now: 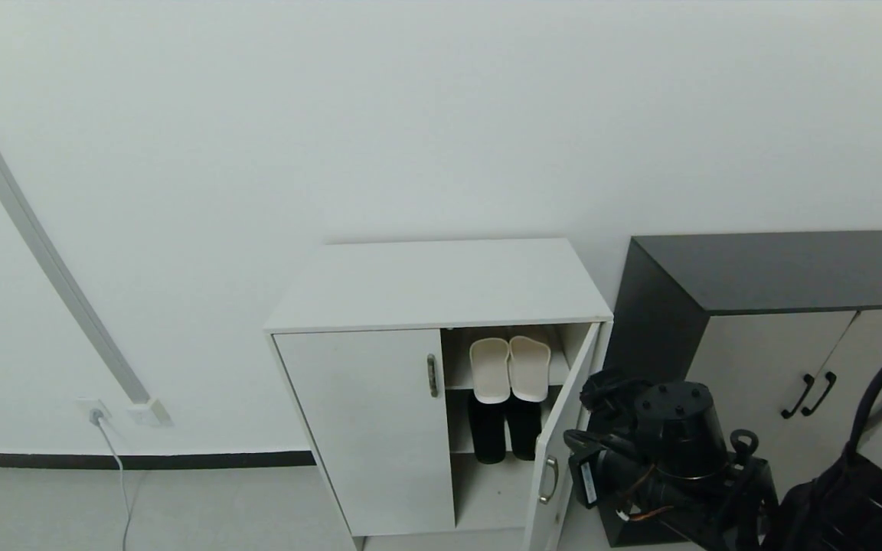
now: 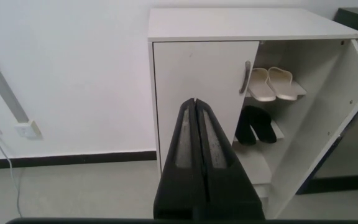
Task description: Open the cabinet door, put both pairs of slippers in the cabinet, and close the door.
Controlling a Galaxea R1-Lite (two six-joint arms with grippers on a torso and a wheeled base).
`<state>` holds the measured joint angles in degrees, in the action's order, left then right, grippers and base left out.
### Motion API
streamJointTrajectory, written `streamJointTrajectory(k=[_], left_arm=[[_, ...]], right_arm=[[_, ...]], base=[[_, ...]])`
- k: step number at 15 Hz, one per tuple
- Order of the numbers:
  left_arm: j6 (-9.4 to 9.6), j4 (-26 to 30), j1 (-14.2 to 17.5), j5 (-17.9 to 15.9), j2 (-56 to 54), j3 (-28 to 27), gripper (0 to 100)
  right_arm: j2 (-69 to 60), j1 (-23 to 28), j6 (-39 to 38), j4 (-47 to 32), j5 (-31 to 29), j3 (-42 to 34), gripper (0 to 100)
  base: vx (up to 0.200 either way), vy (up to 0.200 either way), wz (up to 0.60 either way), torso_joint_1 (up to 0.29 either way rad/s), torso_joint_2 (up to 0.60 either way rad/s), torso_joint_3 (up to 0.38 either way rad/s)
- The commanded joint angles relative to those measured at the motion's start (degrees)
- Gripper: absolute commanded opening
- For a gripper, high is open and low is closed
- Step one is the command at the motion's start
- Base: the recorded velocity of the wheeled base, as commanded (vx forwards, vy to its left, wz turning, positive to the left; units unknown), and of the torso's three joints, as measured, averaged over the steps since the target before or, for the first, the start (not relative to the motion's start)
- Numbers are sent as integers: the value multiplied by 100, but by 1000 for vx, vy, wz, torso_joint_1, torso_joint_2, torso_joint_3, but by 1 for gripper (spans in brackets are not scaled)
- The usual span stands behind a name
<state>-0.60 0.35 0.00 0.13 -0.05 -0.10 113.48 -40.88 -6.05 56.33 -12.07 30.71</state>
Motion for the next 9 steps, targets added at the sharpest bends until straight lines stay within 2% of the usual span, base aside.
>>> streamJointTrajectory(k=[1,5,9], left_arm=[[-2,0,0,4,5,1,0],[-11,0,0,4,5,1,0],[-11,0,0,4,5,1,0]], right_arm=[[350,9,-19,9,20,172,0],[737,62,-19,211,-6,498,0],[1317,247,-19,220,-6,1227,0]], base=[[0,0,0,0,0,0],[0,0,0,0,0,0],[0,0,0,0,0,0]])
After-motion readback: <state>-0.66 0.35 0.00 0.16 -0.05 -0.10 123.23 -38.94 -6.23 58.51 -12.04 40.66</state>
